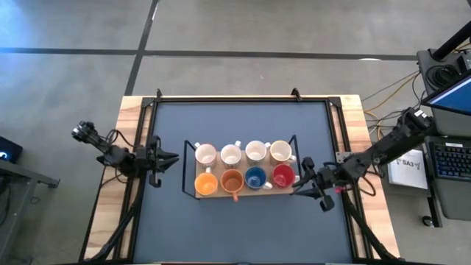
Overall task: Place coffee mugs
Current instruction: Return to Home Position
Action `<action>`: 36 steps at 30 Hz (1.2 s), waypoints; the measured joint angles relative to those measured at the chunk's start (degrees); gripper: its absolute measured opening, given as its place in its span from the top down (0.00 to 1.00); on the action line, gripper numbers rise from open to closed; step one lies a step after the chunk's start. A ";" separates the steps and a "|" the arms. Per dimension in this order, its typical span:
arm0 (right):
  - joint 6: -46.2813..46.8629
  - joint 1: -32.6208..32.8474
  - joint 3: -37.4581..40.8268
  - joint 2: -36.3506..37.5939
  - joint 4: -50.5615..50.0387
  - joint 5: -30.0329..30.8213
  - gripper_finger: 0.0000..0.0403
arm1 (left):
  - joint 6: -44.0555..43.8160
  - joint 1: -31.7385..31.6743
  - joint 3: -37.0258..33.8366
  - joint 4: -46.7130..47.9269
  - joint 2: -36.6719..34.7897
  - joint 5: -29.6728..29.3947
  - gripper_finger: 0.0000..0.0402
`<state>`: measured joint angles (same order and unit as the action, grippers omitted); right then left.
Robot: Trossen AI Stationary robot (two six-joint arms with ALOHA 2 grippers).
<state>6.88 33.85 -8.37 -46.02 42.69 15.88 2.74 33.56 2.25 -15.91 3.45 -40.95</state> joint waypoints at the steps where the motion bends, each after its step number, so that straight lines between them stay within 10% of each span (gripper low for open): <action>1: 0.05 0.00 1.01 -0.02 0.58 0.00 0.72 | 0.00 -0.01 -0.51 -0.01 -0.57 0.00 0.89; 36: -0.05 0.00 7.75 1.67 8.56 -1.29 0.72 | 0.81 -0.07 -1.58 0.07 -3.12 -0.55 0.89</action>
<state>6.83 33.85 -0.62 -44.35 51.25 14.59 3.55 33.50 0.67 -15.85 0.33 -41.50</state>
